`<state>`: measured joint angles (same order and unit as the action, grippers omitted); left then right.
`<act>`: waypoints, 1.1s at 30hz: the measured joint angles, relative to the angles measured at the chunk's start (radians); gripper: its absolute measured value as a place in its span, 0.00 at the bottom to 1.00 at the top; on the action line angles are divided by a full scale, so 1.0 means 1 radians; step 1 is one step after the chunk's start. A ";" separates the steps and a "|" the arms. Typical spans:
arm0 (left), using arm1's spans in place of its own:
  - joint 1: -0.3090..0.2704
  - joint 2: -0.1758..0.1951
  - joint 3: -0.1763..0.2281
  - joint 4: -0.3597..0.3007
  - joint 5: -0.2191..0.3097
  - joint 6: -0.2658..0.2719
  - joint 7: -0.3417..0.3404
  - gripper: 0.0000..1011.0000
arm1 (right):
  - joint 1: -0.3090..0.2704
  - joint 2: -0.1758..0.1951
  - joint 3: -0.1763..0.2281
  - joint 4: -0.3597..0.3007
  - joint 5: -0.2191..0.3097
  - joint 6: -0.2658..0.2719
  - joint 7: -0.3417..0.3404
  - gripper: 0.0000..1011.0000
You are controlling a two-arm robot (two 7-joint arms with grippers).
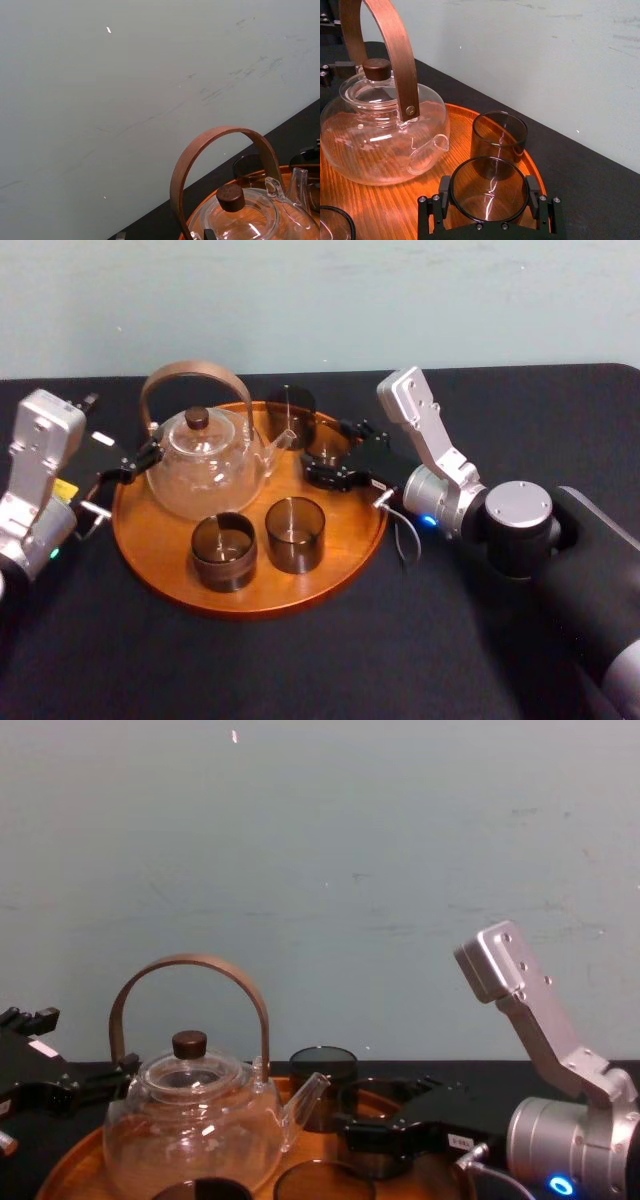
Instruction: Pick up the glass from the table and place it on the tray.
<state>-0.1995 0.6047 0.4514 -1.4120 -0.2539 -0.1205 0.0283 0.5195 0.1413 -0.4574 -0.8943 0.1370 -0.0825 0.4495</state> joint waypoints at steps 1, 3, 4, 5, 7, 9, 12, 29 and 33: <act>0.000 0.000 0.000 0.000 0.000 0.000 0.000 1.00 | 0.001 -0.001 0.000 0.002 0.000 -0.001 0.000 0.91; 0.000 0.000 0.000 0.000 0.000 0.000 0.000 1.00 | 0.002 -0.002 -0.001 0.005 -0.001 -0.001 0.001 0.91; 0.000 0.000 0.000 0.000 0.000 0.000 0.000 1.00 | 0.002 -0.003 -0.001 0.006 -0.002 -0.002 0.001 0.91; 0.000 0.000 0.000 0.000 0.000 0.000 0.000 1.00 | 0.002 -0.003 -0.001 0.006 -0.003 -0.001 0.001 0.91; 0.000 0.000 0.000 0.000 0.000 0.000 0.000 1.00 | 0.002 -0.004 -0.002 0.007 -0.004 -0.001 0.001 0.91; 0.000 0.000 0.000 0.000 0.000 0.000 0.000 1.00 | 0.002 -0.004 -0.002 0.007 -0.004 -0.001 0.001 0.91; 0.000 0.000 0.000 0.000 0.000 0.000 0.000 1.00 | 0.002 -0.004 -0.002 0.007 -0.004 -0.001 0.001 0.91; 0.000 0.000 0.000 0.000 0.000 0.000 0.000 1.00 | -0.003 0.000 0.000 -0.001 -0.005 0.014 0.003 0.99; 0.000 0.000 0.000 0.000 0.000 0.000 0.000 1.00 | -0.014 0.010 0.002 -0.029 -0.002 0.039 0.003 0.99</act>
<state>-0.1996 0.6047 0.4514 -1.4120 -0.2539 -0.1205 0.0283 0.5052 0.1514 -0.4550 -0.9231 0.1347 -0.0435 0.4530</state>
